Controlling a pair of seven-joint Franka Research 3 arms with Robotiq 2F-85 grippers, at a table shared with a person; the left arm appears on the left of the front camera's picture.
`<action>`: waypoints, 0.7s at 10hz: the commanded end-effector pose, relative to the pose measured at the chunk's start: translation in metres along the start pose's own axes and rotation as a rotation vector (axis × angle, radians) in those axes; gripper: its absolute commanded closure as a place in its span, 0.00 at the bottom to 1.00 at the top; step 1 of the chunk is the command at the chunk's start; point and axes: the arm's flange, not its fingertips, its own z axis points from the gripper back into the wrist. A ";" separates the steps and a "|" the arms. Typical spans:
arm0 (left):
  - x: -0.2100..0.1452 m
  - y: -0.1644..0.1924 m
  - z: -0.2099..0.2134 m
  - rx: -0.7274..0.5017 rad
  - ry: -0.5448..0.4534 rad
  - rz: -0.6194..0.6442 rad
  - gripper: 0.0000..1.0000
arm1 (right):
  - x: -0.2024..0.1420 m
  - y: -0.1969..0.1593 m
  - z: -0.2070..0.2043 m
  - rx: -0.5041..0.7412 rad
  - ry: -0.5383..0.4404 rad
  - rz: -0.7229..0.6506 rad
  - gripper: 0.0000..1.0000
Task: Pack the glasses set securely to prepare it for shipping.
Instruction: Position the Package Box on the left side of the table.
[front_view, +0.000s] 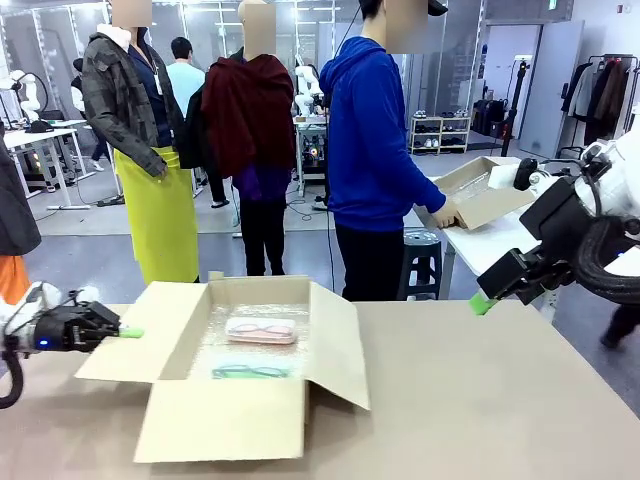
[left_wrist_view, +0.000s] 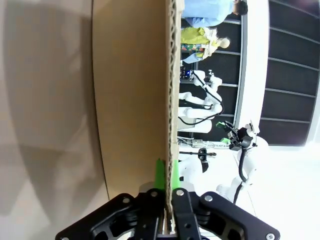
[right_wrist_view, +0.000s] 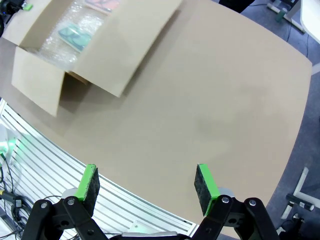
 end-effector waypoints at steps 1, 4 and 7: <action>0.016 0.010 0.051 0.008 0.031 -0.021 0.97 | -0.001 0.002 -0.003 -0.011 -0.006 -0.023 0.04; 0.026 0.010 0.137 0.017 0.051 0.024 0.97 | -0.001 0.002 -0.003 -0.011 -0.006 -0.023 0.04; 0.023 0.004 0.211 0.089 0.044 0.001 0.97 | -0.001 0.002 -0.003 -0.011 -0.006 -0.023 0.04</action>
